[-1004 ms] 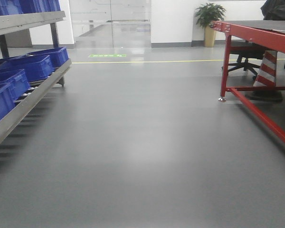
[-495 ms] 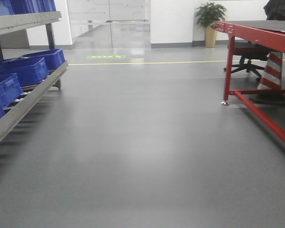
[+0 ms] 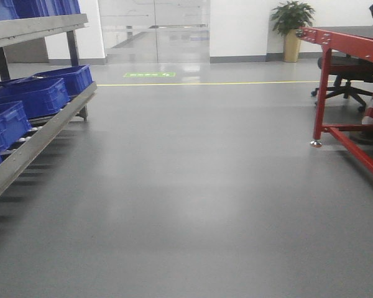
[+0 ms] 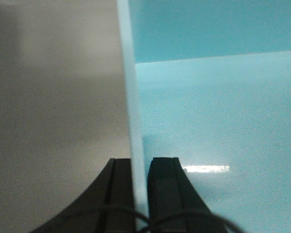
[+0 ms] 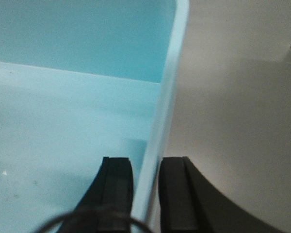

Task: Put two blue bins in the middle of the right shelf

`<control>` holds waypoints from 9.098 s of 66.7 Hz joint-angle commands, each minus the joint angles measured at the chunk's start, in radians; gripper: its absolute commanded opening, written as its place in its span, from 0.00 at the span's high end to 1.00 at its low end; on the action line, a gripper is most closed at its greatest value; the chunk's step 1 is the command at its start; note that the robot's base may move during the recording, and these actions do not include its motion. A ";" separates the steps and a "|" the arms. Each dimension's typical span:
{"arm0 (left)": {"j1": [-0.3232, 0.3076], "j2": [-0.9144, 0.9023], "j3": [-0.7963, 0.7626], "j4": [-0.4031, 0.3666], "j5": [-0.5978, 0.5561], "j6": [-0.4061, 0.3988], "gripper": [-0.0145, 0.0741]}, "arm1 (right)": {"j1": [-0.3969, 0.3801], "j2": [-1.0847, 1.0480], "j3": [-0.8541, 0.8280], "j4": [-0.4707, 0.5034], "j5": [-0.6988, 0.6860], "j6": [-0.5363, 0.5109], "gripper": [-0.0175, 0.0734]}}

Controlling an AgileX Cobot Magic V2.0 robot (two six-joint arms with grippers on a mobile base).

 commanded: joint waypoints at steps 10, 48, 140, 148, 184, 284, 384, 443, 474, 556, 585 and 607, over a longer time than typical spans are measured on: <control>-0.009 -0.018 -0.017 -0.041 -0.030 0.007 0.96 | -0.006 -0.001 -0.008 -0.031 -0.075 0.018 0.99; -0.009 -0.018 -0.017 -0.041 -0.030 0.007 0.96 | -0.006 -0.001 -0.008 -0.031 -0.075 0.018 0.99; -0.009 -0.018 -0.017 -0.020 -0.030 0.007 0.96 | -0.006 -0.001 -0.008 -0.031 -0.075 0.018 0.99; -0.009 -0.018 -0.017 -0.020 -0.030 0.007 0.96 | -0.006 -0.001 -0.008 -0.031 -0.075 0.018 0.99; -0.009 -0.018 -0.017 -0.020 -0.030 0.007 0.96 | -0.006 -0.001 -0.008 -0.031 -0.075 0.018 0.99; -0.009 -0.018 -0.017 -0.020 -0.030 0.007 0.96 | -0.006 -0.001 -0.008 -0.031 -0.075 0.018 0.99; -0.009 -0.018 -0.017 -0.018 -0.030 0.007 0.96 | -0.006 -0.001 -0.008 -0.031 -0.075 0.018 0.99; -0.009 -0.018 -0.017 -0.018 -0.030 0.007 0.96 | -0.006 -0.001 -0.008 -0.031 -0.076 0.018 0.99; -0.009 -0.018 -0.017 -0.018 -0.031 0.007 0.96 | -0.006 -0.001 -0.008 -0.031 -0.076 0.018 0.99; 0.050 0.095 0.098 -0.004 -0.030 0.033 0.96 | -0.004 0.173 -0.007 0.149 0.016 0.018 0.99; 0.050 0.101 0.116 0.024 -0.030 0.037 0.96 | -0.004 0.225 -0.007 0.148 0.086 0.018 0.99; 0.050 0.101 0.133 0.026 -0.030 0.044 0.65 | -0.004 0.230 -0.009 0.144 0.100 0.018 0.69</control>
